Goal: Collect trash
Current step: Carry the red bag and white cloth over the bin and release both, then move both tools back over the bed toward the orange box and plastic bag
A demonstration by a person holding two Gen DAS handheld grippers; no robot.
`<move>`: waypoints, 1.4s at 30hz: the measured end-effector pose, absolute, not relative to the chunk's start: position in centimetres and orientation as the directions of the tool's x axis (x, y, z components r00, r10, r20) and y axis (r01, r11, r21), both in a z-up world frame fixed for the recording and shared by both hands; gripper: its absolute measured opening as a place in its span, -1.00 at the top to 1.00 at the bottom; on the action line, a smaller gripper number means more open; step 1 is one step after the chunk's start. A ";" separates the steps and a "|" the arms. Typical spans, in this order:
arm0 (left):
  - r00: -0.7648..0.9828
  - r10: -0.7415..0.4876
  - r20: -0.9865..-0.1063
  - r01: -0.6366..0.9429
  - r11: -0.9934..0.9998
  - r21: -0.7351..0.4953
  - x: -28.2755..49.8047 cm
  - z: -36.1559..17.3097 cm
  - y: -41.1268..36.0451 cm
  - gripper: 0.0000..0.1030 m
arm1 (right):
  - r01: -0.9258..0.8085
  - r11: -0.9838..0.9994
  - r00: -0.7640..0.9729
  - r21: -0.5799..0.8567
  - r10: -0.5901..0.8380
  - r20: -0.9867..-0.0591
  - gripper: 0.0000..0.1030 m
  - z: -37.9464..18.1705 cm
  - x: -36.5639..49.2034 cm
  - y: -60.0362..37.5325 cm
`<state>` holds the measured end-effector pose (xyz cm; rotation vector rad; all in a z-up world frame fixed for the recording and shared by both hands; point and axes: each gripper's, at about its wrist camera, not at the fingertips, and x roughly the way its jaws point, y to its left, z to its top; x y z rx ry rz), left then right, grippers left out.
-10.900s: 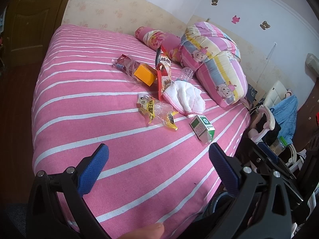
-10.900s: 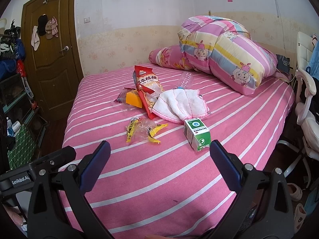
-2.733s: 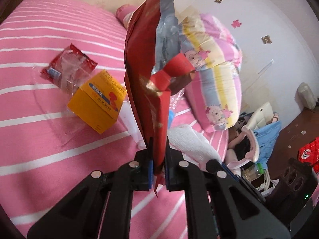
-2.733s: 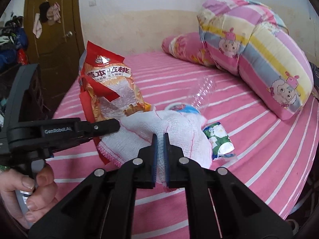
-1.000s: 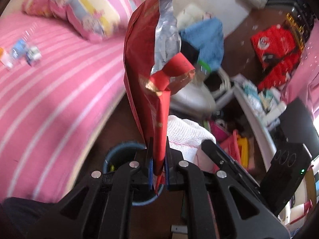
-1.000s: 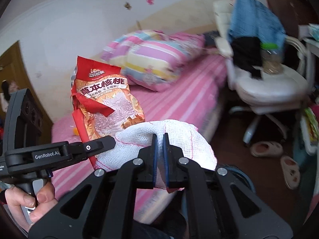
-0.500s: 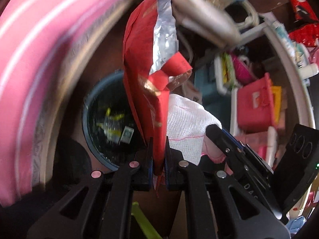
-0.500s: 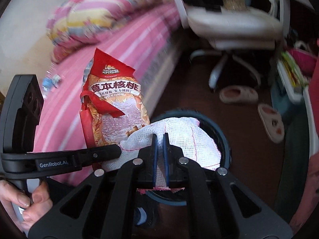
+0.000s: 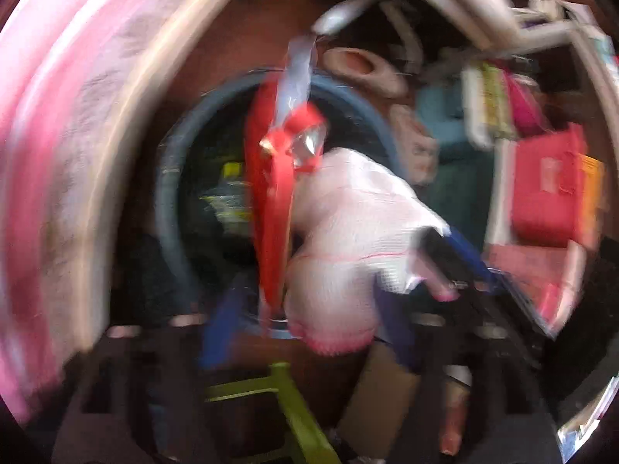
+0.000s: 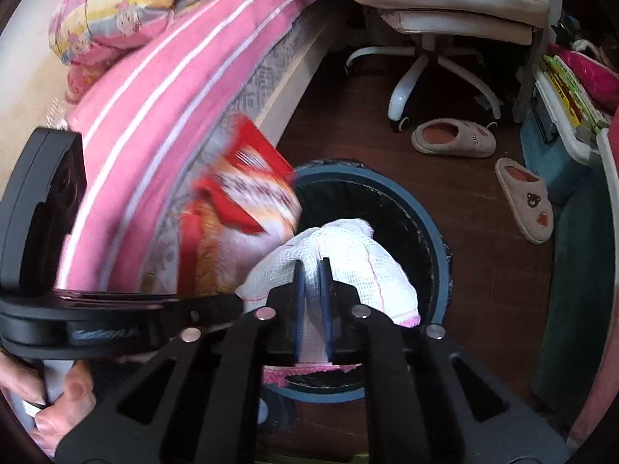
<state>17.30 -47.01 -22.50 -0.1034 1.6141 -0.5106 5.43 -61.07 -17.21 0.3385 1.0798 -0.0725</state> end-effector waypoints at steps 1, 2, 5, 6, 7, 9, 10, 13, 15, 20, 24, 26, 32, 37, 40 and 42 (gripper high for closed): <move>-0.115 -0.369 -0.922 0.225 0.895 -0.386 17.5 -22.5 -47.3 -0.41 | 0.252 0.943 0.467 0.216 0.077 -0.881 0.26 -17.2 5.4 -61.2; -0.115 -0.389 -0.914 0.204 0.891 -0.405 17.7 -22.4 -46.9 -0.42 | 0.273 0.938 0.470 0.212 0.062 -0.880 0.09 -17.1 5.3 -61.4; -0.100 -0.432 -0.896 0.154 0.883 -0.443 17.9 -21.9 -45.8 -0.48 | 0.311 0.916 0.506 0.252 0.065 -0.860 -0.32 -16.4 4.5 -62.1; -0.094 -0.437 -0.895 0.149 0.882 -0.446 17.9 -21.7 -45.5 -0.49 | 0.308 0.916 0.511 0.256 0.067 -0.857 -0.34 -16.1 4.4 -62.1; -0.087 -0.442 -0.893 0.142 0.881 -0.451 17.8 -21.4 -45.3 -0.49 | 0.297 0.921 0.515 0.250 0.066 -0.854 -0.35 -15.8 4.1 -61.9; -0.074 -0.457 -0.886 0.129 0.877 -0.463 17.6 -20.8 -44.9 -0.49 | 0.283 0.927 0.525 0.247 0.066 -0.849 -0.40 -15.2 3.8 -61.6; -0.065 -0.465 -0.883 0.124 0.874 -0.470 17.4 -20.2 -44.8 -0.49 | 0.275 0.928 0.535 0.250 0.068 -0.842 -0.43 -14.7 3.5 -61.3; -0.033 -0.486 -0.873 0.100 0.868 -0.486 16.9 -18.7 -43.9 -0.49 | 0.255 0.928 0.559 0.273 0.089 -0.824 -0.46 -13.5 2.7 -60.3; -0.001 -0.506 -0.863 0.076 0.860 -0.505 16.5 -17.4 -42.9 -0.50 | 0.216 0.940 0.574 0.265 0.097 -0.813 -0.49 -12.3 2.3 -59.3; 0.120 -0.575 -0.809 -0.005 0.815 -0.580 15.2 -13.9 -39.0 -0.50 | 0.116 0.971 0.608 0.211 0.099 -0.788 -0.59 -9.6 1.8 -56.7; 0.249 -0.632 -0.734 -0.027 0.753 -0.658 14.3 -10.1 -35.3 -0.54 | 0.027 0.984 0.635 0.176 0.119 -0.764 -0.59 -6.7 1.8 -54.4; 0.317 -0.654 -0.687 -0.021 0.719 -0.694 13.6 -7.8 -33.0 -0.56 | -0.013 0.982 0.662 0.191 0.152 -0.734 -0.60 -4.4 2.0 -53.1; 0.495 -0.653 -0.573 0.006 0.662 -0.749 11.8 -0.7 -24.7 -0.64 | -0.153 0.961 0.722 0.232 0.269 -0.638 -0.67 1.6 3.1 -47.1; 0.650 -0.523 -0.551 -0.023 0.712 -0.702 10.2 3.5 -16.0 -0.68 | -0.288 0.931 0.723 0.222 0.364 -0.588 -0.68 4.9 4.9 -40.3; 0.708 -0.443 -0.550 -0.078 0.725 -0.684 9.3 3.7 -10.3 -0.69 | -0.373 0.897 0.692 0.236 0.438 -0.573 -0.69 6.2 6.7 -34.9; 0.727 -0.401 -0.558 -0.131 0.717 -0.685 9.0 2.6 -6.6 -0.69 | -0.398 0.884 0.675 0.247 0.464 -0.573 -0.71 6.4 7.3 -32.8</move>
